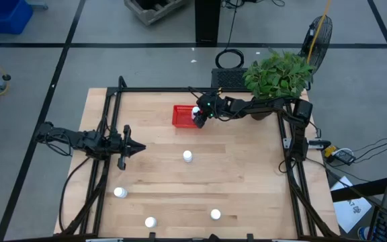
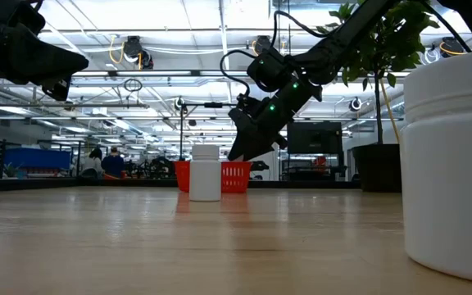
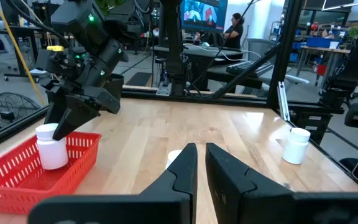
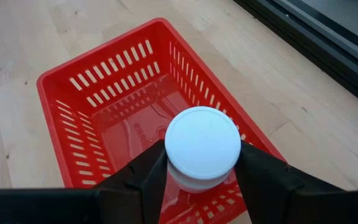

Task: Pick and place pill bottles into a basket
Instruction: Put the white pill bottle into the orange basket

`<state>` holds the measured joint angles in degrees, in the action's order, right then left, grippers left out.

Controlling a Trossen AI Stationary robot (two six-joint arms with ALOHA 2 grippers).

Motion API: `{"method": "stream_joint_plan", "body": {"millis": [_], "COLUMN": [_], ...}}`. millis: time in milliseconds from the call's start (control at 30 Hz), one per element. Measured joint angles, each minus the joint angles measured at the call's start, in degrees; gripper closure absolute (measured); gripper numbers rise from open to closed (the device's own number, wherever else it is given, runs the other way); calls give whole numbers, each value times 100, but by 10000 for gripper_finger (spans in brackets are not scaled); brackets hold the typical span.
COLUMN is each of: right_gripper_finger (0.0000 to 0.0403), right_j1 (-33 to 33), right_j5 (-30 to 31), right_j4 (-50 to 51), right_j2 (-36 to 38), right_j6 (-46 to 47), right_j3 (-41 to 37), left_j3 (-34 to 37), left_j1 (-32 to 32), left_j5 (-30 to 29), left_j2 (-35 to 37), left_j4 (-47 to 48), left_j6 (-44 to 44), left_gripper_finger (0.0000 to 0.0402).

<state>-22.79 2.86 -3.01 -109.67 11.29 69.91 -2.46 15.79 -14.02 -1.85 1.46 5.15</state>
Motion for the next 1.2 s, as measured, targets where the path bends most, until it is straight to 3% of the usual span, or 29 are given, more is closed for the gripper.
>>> {"method": "stream_joint_plan", "body": {"millis": [533,933,1200], "right_gripper_finger": [160,166,166], "right_j1": [0,281,896], "right_j5": [1,-5,-12], "right_j4": [-65,-19,1213], "right_j2": [7,299,1127], "right_j6": [-186,-505,-1135], "right_j3": [-2,-11,-11], "left_j3": [0,0,0], "left_j1": [0,1,0], "left_j5": [0,1,0], "left_j2": [0,-2,-2], "left_j4": [0,-6,-2], "left_j6": [1,0,0], "left_gripper_finger": [366,366,366]}}
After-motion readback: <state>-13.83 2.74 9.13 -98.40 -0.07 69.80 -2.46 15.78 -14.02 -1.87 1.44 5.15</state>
